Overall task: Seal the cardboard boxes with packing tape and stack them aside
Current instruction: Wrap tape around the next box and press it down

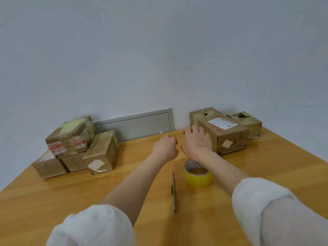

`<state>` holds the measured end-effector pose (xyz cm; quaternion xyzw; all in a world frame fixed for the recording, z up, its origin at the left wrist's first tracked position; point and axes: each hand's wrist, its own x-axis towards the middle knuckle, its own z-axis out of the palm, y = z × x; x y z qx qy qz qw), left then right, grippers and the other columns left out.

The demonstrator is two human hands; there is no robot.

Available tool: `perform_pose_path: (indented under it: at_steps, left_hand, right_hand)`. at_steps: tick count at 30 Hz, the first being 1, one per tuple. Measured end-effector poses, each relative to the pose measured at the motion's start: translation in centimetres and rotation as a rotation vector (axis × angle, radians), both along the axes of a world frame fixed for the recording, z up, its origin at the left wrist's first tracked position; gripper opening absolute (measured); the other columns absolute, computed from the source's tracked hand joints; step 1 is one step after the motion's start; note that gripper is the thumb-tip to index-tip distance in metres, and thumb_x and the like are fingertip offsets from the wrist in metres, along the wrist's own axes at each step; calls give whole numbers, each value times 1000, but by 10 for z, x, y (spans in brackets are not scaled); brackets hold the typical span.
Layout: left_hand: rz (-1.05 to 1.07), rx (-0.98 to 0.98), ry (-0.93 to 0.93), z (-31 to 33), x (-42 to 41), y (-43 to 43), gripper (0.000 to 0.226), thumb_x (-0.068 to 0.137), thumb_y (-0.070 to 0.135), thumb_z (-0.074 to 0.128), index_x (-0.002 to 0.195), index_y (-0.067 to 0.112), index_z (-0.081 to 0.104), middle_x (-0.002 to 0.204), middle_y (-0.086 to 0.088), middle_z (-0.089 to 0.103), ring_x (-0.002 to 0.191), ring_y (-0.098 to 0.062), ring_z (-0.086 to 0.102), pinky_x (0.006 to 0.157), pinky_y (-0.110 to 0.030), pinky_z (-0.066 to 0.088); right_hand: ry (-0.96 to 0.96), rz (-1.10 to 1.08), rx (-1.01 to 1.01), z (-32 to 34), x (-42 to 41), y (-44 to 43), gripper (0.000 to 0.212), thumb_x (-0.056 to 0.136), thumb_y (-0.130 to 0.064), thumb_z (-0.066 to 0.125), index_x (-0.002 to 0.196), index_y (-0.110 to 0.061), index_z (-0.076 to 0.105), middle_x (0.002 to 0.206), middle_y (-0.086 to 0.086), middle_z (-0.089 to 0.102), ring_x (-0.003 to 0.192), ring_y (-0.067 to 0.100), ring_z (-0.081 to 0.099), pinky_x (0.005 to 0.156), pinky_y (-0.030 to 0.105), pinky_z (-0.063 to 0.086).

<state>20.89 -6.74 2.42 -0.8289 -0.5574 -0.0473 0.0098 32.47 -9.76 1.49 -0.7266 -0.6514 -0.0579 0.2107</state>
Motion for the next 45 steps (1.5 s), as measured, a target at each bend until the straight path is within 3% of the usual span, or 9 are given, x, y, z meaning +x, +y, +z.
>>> perform_pose_path:
  at_steps: [8, 14, 19, 23, 26, 29, 33, 38, 45]
  left_hand:
    - [-27, -115, -200, -7, 84, 4, 39, 95, 9, 40, 132, 6, 51, 134, -14, 52, 123, -29, 49, 99, -38, 43]
    - [92, -286, -602, -7, 124, 8, 45, 99, 29, 45, 134, 0, 45, 135, -14, 52, 121, -29, 50, 88, -30, 40]
    - [215, -472, -907, -13, 147, 15, 38, 93, 37, 56, 113, 5, 51, 84, 2, 54, 69, -11, 48, 57, -23, 36]
    - [239, -607, -994, -18, 154, 22, 49, 93, 36, 56, 129, 4, 49, 114, -10, 61, 101, -25, 57, 76, -29, 43]
    - [255, -655, -1068, -21, 152, 21, 47, 95, 33, 53, 133, 6, 48, 121, -8, 61, 104, -22, 57, 80, -29, 46]
    - [271, -589, -1112, -19, 141, 16, 46, 96, 34, 51, 135, 10, 46, 124, -9, 60, 102, -22, 58, 72, -27, 46]
    - [251, -455, -1177, -6, 122, 3, 41, 95, 35, 53, 132, 16, 49, 116, -6, 64, 83, -14, 60, 56, -24, 42]
    - [246, -357, -1268, 22, 81, -20, 38, 92, 26, 59, 126, 15, 47, 114, -5, 60, 96, -20, 61, 82, -38, 55]
    - [271, -232, -1234, 62, -19, -55, 29, 85, 20, 61, 114, 14, 58, 104, -5, 63, 96, -24, 62, 73, -38, 56]
  right_hand:
    - [79, -162, 10, -14, 75, -2, 46, 92, -44, 51, 129, -19, 43, 135, 9, 39, 124, 29, 37, 94, 40, 36]
    - [198, -294, 26, -25, 113, 7, 44, 97, -46, 38, 131, -18, 45, 138, 12, 38, 123, 31, 37, 95, 43, 35]
    - [280, -387, -37, -28, 137, 17, 61, 94, -57, 40, 142, -20, 36, 151, 18, 22, 139, 37, 19, 110, 46, 26]
    - [451, -431, -121, -25, 143, 26, 78, 84, -70, 46, 143, -21, 32, 151, 19, 19, 135, 42, 26, 108, 46, 30]
    - [482, -442, -88, -24, 138, 28, 80, 80, -68, 56, 139, -17, 36, 139, 16, 31, 121, 39, 40, 93, 41, 40]
    - [601, -438, -27, -21, 131, 27, 79, 76, -62, 65, 134, -16, 37, 135, 15, 31, 115, 38, 44, 75, 37, 41]
    - [711, -425, 49, -7, 118, 17, 71, 78, -58, 66, 130, -18, 40, 132, 13, 36, 106, 36, 55, 71, 37, 47]
    - [754, -357, 121, 19, 89, -5, 82, 75, -57, 70, 138, -16, 36, 135, 13, 43, 111, 33, 54, 67, 30, 35]
    - [853, -100, -27, 46, 18, -36, 74, 70, -63, 71, 120, -11, 55, 118, 6, 63, 100, 24, 60, 70, 32, 48]
